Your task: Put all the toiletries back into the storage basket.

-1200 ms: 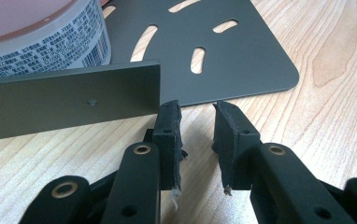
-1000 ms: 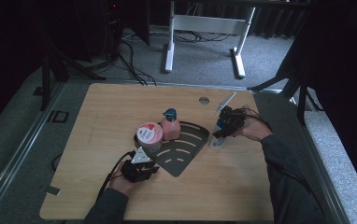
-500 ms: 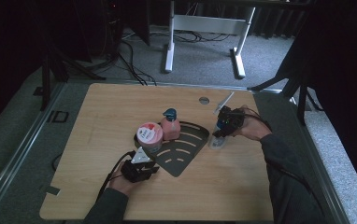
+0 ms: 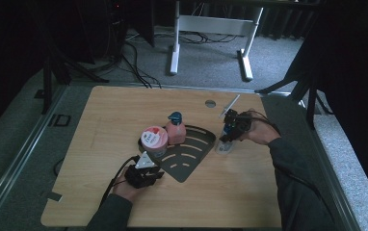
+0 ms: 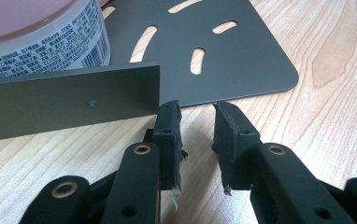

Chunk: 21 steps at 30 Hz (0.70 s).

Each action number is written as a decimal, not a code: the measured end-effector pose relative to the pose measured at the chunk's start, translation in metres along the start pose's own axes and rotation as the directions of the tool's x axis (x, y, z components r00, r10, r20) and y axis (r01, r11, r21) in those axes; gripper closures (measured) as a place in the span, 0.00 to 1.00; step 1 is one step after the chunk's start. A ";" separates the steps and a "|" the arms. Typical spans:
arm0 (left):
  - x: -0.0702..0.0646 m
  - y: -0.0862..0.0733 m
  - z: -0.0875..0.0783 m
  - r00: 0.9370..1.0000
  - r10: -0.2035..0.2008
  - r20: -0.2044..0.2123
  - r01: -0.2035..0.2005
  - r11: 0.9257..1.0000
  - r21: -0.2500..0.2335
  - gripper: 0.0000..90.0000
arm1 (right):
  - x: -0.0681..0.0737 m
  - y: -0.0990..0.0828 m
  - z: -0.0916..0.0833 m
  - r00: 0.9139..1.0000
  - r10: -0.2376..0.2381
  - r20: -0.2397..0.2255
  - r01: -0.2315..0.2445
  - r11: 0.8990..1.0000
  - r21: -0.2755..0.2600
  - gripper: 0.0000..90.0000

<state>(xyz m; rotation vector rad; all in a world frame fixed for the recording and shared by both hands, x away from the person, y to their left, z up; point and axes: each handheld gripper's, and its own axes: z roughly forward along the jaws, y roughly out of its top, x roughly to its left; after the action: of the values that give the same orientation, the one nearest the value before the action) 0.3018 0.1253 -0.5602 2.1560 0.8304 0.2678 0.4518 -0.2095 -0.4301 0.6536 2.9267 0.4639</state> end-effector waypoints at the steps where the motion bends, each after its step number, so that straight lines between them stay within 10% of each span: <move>1: 0.000 0.000 0.000 1.000 -0.001 0.000 0.001 1.000 -0.001 0.79 | 0.000 0.000 0.000 1.000 0.000 0.002 0.000 1.000 -0.001 0.58; 21: 0.000 0.000 0.000 1.000 -0.002 0.000 0.002 1.000 -0.002 0.79 | 0.011 0.000 -0.001 0.999 -0.038 -0.018 0.038 0.999 0.002 0.59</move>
<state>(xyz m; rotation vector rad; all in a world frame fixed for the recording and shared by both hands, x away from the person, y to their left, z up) 0.3020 0.1252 -0.5604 2.1528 0.8315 0.2672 0.4417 -0.2053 -0.4296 0.5957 2.9512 0.4649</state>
